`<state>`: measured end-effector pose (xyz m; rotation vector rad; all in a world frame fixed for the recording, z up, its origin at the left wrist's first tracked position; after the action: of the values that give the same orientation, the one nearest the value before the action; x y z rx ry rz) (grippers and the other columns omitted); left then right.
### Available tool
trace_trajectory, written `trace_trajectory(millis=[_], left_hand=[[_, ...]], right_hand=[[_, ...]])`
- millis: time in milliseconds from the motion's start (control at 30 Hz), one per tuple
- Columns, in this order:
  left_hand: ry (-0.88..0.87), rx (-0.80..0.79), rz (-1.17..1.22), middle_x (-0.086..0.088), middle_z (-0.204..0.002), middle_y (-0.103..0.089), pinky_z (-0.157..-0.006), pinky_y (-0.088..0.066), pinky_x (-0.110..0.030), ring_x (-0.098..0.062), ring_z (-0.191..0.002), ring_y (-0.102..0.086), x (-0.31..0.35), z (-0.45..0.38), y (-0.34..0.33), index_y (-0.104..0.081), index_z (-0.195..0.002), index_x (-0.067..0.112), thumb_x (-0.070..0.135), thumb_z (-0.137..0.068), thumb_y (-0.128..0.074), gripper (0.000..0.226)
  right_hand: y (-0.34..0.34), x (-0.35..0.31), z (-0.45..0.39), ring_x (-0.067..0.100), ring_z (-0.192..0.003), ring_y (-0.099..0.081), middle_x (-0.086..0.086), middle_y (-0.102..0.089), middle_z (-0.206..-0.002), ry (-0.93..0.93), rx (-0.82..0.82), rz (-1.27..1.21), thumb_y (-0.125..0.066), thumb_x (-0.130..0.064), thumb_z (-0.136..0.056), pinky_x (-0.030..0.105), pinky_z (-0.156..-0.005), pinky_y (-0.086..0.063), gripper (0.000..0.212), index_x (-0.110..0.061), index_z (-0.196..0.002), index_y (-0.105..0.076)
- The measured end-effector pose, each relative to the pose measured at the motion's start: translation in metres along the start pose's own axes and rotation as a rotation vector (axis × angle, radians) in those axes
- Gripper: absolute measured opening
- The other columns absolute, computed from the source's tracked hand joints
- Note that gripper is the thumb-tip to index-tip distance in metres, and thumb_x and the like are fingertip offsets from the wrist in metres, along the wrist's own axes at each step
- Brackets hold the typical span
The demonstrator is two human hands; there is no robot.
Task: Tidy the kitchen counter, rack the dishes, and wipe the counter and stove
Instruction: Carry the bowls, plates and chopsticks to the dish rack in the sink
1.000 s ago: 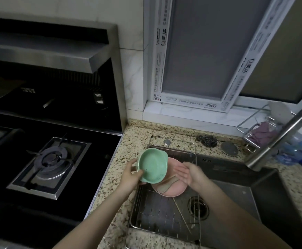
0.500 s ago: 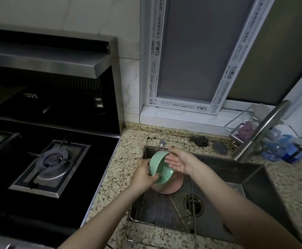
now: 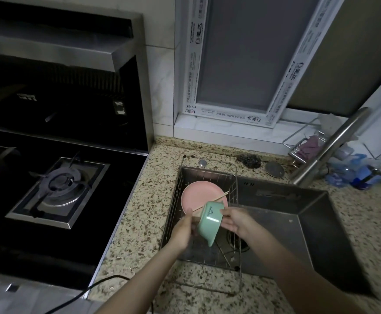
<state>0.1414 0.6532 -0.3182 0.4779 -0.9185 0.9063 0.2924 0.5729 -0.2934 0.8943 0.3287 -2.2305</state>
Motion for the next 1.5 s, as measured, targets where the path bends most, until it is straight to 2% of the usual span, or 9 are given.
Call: trace_trajectory(millis=[300,467,700,967,1100,1167,1233,1367,1500], left_hand=[[0.177,-0.062,-0.057,-0.014,-0.091,-0.062,-0.056,-0.033,-0.024,-0.017,-0.065,-0.047,-0.027,-0.002,-0.021,-0.057,-0.077,0.024,0.059,-0.095,-0.018,0.056],[0.236,-0.088,-0.043,-0.011,-0.083,-0.058,-0.064,-0.034,-0.026,-0.016,-0.065,-0.045,-0.038,-0.009,-0.032,-0.063,-0.089,0.003,0.058,-0.096,-0.018,0.071],[0.342,-0.046,0.067,-0.010,-0.070,-0.051,-0.056,-0.032,-0.026,-0.018,-0.060,-0.042,-0.066,-0.019,-0.033,-0.056,-0.074,0.004,0.026,-0.103,-0.028,0.046],[0.327,-0.064,-0.082,-0.006,-0.075,-0.060,-0.043,-0.040,-0.020,-0.015,-0.059,-0.049,-0.075,-0.032,-0.037,-0.058,-0.074,0.007,0.025,-0.100,-0.031,0.042],[0.351,-0.056,-0.074,-0.008,-0.073,-0.059,-0.030,-0.035,-0.013,-0.017,-0.057,-0.047,-0.071,-0.033,-0.039,-0.058,-0.076,0.004,0.025,-0.100,-0.033,0.041],[0.358,-0.049,-0.076,-0.009,-0.073,-0.058,-0.030,-0.036,-0.014,-0.017,-0.058,-0.047,-0.068,-0.032,-0.039,-0.059,-0.081,0.002,0.025,-0.100,-0.034,0.039],[0.353,-0.050,-0.099,-0.008,-0.076,-0.059,-0.035,-0.038,-0.017,-0.016,-0.060,-0.047,-0.065,-0.031,-0.040,-0.060,-0.090,0.000,0.026,-0.100,-0.033,0.039],[0.289,-0.054,-0.212,-0.012,-0.092,-0.064,-0.052,-0.039,-0.021,-0.015,-0.066,-0.050,-0.058,-0.034,-0.037,-0.063,-0.102,-0.003,0.031,-0.100,-0.033,0.045],[0.157,0.004,-0.305,-0.013,-0.110,-0.064,-0.084,-0.044,-0.032,-0.030,-0.101,-0.059,-0.036,-0.035,-0.030,-0.063,-0.113,0.006,0.045,-0.097,-0.038,0.049]], right_hand=[[0.022,0.037,-0.022,0.025,-0.090,-0.060,0.019,-0.064,-0.108,-0.015,0.020,0.042,-0.055,0.000,-0.092,0.030,-0.073,-0.051,0.017,0.000,-0.108,-0.058],[0.032,0.055,-0.033,0.023,-0.079,-0.061,0.016,-0.064,-0.098,-0.059,0.059,-0.001,-0.055,0.001,-0.091,0.027,-0.061,-0.049,0.017,0.000,-0.108,-0.058],[0.032,0.081,-0.040,0.021,-0.073,-0.062,0.020,-0.063,-0.106,-0.120,0.057,-0.027,-0.053,0.002,-0.092,0.026,-0.056,-0.050,0.012,-0.001,-0.104,-0.057],[0.037,0.081,-0.046,0.021,-0.070,-0.061,0.026,-0.062,-0.114,-0.110,0.054,0.006,-0.053,0.004,-0.091,0.020,-0.048,-0.054,0.020,0.007,-0.111,-0.056],[0.037,0.081,-0.048,0.021,-0.070,-0.059,0.029,-0.060,-0.118,-0.085,0.049,0.038,-0.054,0.003,-0.092,0.028,-0.069,-0.054,0.028,0.010,-0.119,-0.053],[0.036,0.079,-0.047,0.019,-0.068,-0.059,0.029,-0.061,-0.116,-0.069,0.038,0.069,-0.053,0.002,-0.092,0.022,-0.057,-0.054,0.027,0.011,-0.118,-0.053],[0.035,0.078,-0.048,0.020,-0.068,-0.061,0.028,-0.062,-0.113,-0.055,0.038,0.087,-0.053,0.001,-0.092,0.020,-0.053,-0.054,0.024,0.010,-0.115,-0.055],[0.038,0.073,-0.049,0.029,-0.088,-0.065,0.023,-0.067,-0.103,-0.014,0.090,0.232,-0.054,-0.013,-0.093,0.037,-0.084,-0.054,0.015,-0.001,-0.092,-0.063],[0.045,0.052,-0.042,0.018,-0.069,-0.055,0.006,-0.059,-0.076,0.095,0.157,0.442,-0.052,-0.026,-0.091,0.027,-0.063,-0.040,0.022,-0.013,-0.075,-0.059]])
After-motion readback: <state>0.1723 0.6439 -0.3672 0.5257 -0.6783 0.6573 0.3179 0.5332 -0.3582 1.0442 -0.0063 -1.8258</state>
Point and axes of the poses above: each hand's wrist, its own z-axis away from the middle knuckle, its own y-axis out of the back of the hand, x = y × z, the point moved 8 cm from there along -z, towards the middle knuckle
